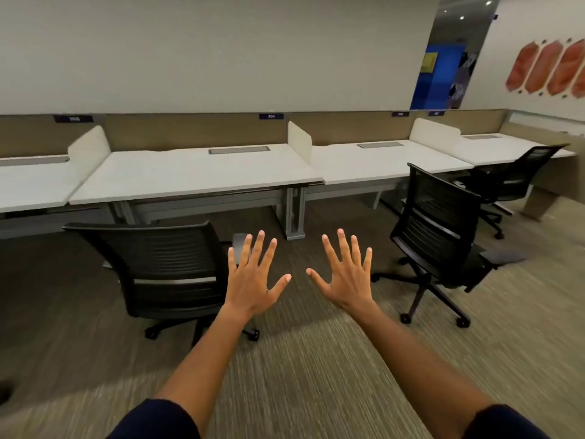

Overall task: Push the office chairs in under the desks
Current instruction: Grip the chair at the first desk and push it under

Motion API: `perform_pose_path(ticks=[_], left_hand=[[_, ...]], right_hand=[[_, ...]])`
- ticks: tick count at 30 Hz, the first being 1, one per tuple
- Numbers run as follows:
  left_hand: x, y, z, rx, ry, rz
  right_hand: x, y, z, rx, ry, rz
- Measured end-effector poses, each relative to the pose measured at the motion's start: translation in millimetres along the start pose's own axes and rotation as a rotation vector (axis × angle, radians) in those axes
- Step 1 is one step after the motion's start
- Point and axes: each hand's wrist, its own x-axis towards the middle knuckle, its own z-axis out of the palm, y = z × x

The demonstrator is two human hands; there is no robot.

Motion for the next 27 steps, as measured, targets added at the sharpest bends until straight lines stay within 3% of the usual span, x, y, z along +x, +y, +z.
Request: perform_pose_path(ticks=[7,15,27], left_hand=[[17,21,17,-0.003,-0.038,0.088],[69,72,47,-0.072,-0.072,0.225],[211,196,134,-0.060,-0.130,0.381]], right_hand=[[-12,28,-1,-0.053,0.009,0.106],[-14,105,-9,-0.071,0.047,0.262],[52,293,7,-0.089,0.099,0.425]])
